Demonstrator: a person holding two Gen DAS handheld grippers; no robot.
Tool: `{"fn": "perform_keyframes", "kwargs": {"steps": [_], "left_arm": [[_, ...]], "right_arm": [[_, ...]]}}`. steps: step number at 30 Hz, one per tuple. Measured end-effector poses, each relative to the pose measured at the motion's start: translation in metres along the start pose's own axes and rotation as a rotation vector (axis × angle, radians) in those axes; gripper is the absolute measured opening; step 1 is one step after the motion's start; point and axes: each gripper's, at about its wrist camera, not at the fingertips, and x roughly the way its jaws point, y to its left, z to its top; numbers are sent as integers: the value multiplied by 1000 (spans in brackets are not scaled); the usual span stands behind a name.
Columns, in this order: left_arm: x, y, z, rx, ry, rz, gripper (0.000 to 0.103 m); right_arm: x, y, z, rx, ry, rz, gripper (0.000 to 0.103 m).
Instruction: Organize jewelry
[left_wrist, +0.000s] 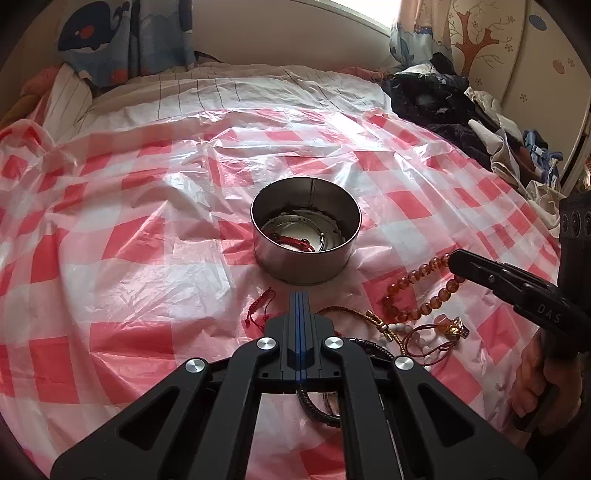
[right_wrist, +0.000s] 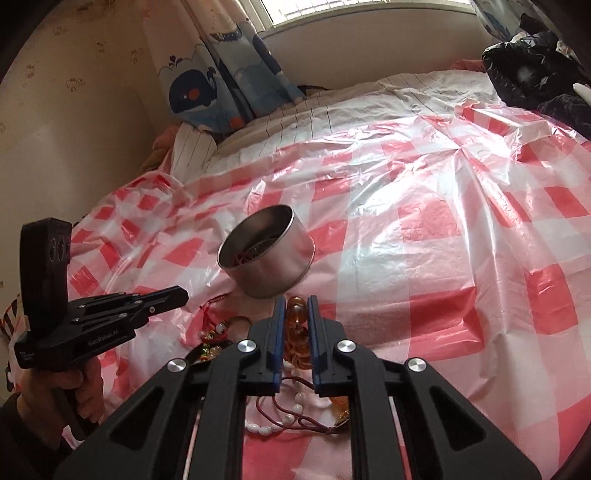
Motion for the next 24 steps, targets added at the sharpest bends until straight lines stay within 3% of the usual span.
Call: {"fn": "perform_keyframes", "kwargs": {"steps": [3,6,7,8,9,10,11,15,17,20,24], "left_arm": [[0,6,2,-18,4,-5,0],[9,7,0,-1,17,41,4],[13,5,-1,16,26,59,18],[17,2,-2,35,27,82,44],[20,-2,-3,65,17,130,58],[22,-5,-5,87,3,159,68],[25,-8,-6,106,5,165,69],[42,-15,-15,142,72,160,64],[43,-13,-16,123,88,136,16],[39,-5,-15,81,85,101,9],[20,0,-8,26,40,25,9]], "right_arm": [[-6,1,3,-1,-33,10,12],[-5,2,4,-2,-34,12,12],[-6,1,4,0,-33,15,12],[-6,0,3,2,-31,17,12],[-6,-1,3,4,-29,18,12],[-5,-1,3,7,-26,21,12],[-5,-1,2,7,-21,25,12],[-1,1,1,-2,-8,34,12],[-1,2,0,-4,-6,37,12],[-1,0,0,0,-6,38,12],[-2,1,0,1,-12,38,12]]}}
